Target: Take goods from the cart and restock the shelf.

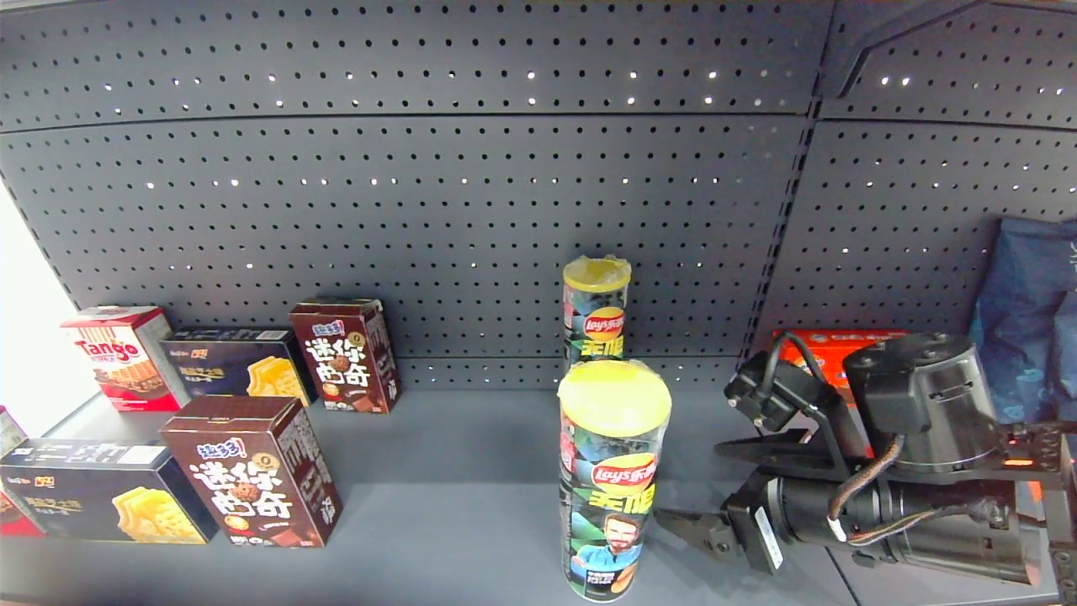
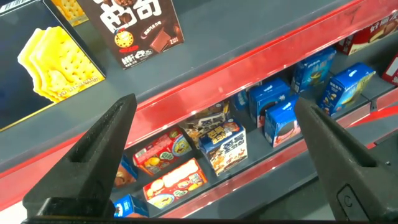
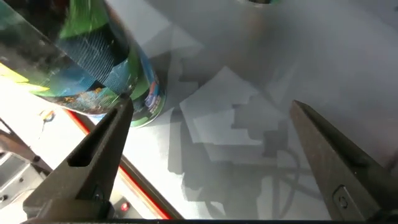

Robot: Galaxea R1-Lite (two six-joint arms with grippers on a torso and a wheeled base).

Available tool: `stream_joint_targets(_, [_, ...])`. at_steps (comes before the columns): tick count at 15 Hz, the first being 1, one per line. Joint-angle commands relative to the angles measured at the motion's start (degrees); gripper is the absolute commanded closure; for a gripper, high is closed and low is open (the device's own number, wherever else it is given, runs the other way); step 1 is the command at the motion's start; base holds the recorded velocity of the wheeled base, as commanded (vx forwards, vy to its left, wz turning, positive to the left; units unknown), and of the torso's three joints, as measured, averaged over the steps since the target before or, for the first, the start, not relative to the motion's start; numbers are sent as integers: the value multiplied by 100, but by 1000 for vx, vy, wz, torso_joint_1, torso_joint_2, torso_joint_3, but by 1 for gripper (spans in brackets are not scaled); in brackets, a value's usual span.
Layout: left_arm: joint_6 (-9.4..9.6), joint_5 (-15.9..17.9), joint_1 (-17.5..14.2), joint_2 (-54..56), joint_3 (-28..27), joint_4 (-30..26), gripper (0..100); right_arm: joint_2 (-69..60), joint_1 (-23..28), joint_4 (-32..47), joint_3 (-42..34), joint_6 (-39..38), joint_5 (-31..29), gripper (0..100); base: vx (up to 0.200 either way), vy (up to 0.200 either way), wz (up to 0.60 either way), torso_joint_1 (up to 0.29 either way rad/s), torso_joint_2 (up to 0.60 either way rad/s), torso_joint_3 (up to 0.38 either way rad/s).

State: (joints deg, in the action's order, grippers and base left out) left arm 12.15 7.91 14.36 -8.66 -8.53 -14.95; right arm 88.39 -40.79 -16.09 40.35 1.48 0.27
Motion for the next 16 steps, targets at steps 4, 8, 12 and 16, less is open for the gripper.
stream_joint_targets(4, [-3,0,5,-13,1,0,0,-1668,801,1,-18,2,-317,0,0,0,0,0,0,0])
stream_joint_targets(8, [-108,9,14,-40,1,0,0,-3452,2778,27,-959,2,-299,0,0,0,0,0,0,0])
stream_joint_targets(12, [-152,9,14,-49,1,0,0,-5148,3903,53,-2453,2,-440,0,0,0,0,0,0,0])
stream_joint_targets(16, [-161,9,32,-40,1,0,0,-6633,3974,71,-3455,37,-783,0,0,0,0,0,0,0])
